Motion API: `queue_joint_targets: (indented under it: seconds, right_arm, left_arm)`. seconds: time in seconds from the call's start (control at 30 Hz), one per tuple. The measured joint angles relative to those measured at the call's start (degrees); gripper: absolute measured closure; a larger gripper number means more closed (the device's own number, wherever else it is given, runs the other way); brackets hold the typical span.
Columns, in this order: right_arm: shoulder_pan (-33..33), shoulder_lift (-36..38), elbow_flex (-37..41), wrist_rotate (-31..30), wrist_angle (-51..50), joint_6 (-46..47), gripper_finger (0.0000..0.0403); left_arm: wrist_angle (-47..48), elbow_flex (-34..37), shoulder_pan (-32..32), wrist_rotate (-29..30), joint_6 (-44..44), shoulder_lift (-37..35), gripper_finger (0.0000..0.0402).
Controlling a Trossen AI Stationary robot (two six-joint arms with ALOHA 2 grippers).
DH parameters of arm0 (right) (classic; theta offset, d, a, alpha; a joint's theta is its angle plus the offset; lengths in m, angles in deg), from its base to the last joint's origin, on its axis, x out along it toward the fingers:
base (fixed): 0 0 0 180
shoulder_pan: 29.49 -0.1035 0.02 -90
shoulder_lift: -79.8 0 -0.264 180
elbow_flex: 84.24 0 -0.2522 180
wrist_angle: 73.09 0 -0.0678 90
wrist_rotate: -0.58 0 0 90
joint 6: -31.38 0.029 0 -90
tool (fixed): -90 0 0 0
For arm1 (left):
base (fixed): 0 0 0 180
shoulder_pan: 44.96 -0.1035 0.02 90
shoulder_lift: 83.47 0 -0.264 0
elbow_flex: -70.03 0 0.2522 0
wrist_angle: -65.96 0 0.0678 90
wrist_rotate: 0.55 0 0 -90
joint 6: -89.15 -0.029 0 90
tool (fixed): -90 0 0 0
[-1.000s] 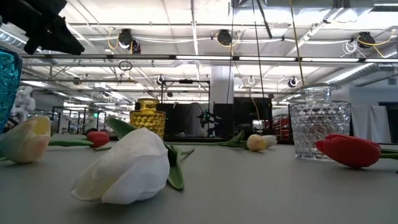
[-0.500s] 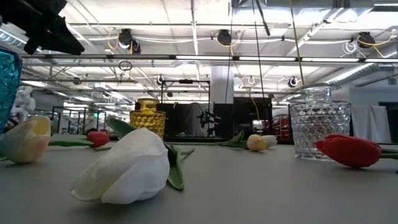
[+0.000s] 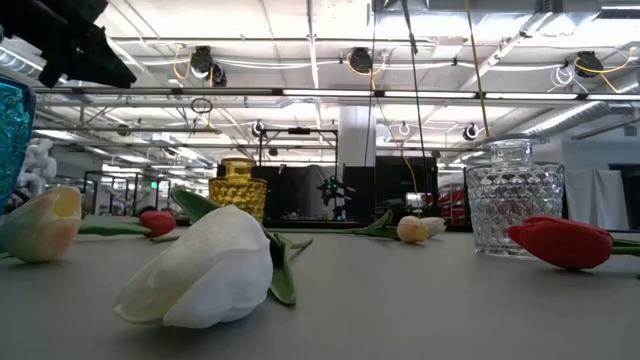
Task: Sort flowers into vase by color
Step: Put the bottom right white tulip into the yellow vase
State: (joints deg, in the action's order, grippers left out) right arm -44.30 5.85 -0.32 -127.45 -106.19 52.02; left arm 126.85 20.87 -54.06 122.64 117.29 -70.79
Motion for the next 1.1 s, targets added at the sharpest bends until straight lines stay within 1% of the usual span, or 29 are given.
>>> queue_joint_targets:
  seconds: [0.1,0.2,0.3,0.43,0.6,0.73,0.83,0.93,1.03,1.1]
  right_arm:
    - [1.01,-0.69,-0.02,2.65,2.04,-0.92,0.0403]
    - [2.04,-1.64,0.0,4.99,3.46,-2.09,0.0403]
    - [2.99,-2.86,0.0,6.64,5.99,-3.31,0.0403]
    - [4.72,-4.62,0.0,10.12,10.24,-5.12,0.0403]
    - [6.81,-5.96,0.0,13.97,13.92,-5.52,0.0403]
    - [8.12,-6.29,0.0,16.12,16.51,-5.53,0.0403]
    - [8.76,-6.32,0.0,17.73,17.84,-5.93,0.0403]
    - [9.22,-6.32,0.0,18.72,17.95,-5.93,0.0403]
    - [9.23,-6.32,0.0,18.84,17.89,-5.93,0.0403]
    - [9.23,-6.32,0.0,18.85,17.89,-5.93,0.0403]
  left_arm:
    - [-0.64,0.0,-0.01,-0.13,0.27,-0.01,0.0304]
    - [-4.25,0.0,-0.01,-2.46,1.37,0.0,0.0304]
    - [-8.91,0.0,0.0,-6.01,1.12,0.0,0.0304]
    - [-16.47,0.0,0.02,-12.51,1.09,0.06,0.0304]
    - [-25.97,0.0,-0.01,-18.31,1.15,1.98,0.0304]
    - [-35.09,0.0,0.02,-22.87,0.76,6.25,0.0304]
    - [-40.87,0.0,-0.01,-24.77,1.29,11.08,0.0304]
    - [-45.75,0.0,-0.01,-28.94,1.51,16.34,0.0302]
    - [-51.86,0.0,0.03,-32.55,1.56,21.88,0.0283]
    - [-56.09,-0.07,0.24,-32.92,1.55,25.07,0.0261]
